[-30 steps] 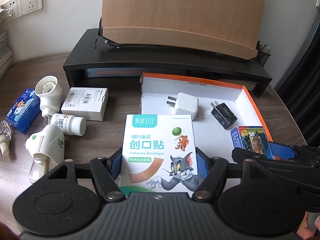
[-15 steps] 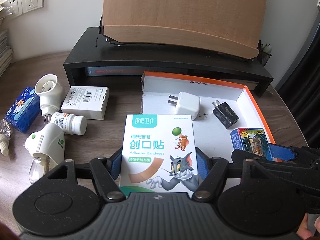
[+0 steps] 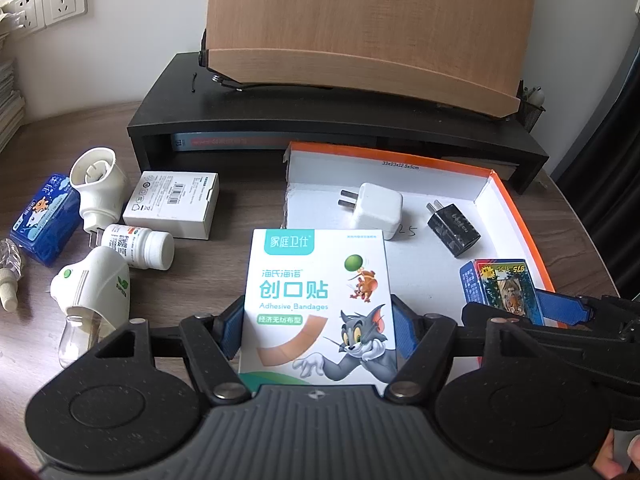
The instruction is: Organize rigid objects
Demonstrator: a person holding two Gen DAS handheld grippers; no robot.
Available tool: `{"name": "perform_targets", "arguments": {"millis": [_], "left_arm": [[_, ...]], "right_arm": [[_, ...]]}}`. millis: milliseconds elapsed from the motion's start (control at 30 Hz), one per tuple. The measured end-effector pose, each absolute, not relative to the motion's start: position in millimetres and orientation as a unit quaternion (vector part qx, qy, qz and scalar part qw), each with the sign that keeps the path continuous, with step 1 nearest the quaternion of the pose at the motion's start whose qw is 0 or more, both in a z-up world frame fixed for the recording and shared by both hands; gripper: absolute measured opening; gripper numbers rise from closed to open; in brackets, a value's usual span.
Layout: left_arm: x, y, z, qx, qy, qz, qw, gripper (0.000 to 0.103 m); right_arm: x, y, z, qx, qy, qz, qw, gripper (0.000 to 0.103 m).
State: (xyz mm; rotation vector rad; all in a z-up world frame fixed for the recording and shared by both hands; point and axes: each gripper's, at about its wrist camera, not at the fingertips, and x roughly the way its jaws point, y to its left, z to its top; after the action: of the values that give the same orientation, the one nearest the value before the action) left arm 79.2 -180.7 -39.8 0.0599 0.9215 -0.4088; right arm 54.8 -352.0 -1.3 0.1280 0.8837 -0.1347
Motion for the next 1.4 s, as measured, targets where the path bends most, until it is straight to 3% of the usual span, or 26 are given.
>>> {"name": "perform_targets", "arguments": {"millis": [1400], "left_arm": [[90,-207,-61,0.049,0.461,-0.224,0.857,0.071]], "right_arm": [[77,-389,-3,0.110,0.435,-0.080,0.890,0.072]]}}
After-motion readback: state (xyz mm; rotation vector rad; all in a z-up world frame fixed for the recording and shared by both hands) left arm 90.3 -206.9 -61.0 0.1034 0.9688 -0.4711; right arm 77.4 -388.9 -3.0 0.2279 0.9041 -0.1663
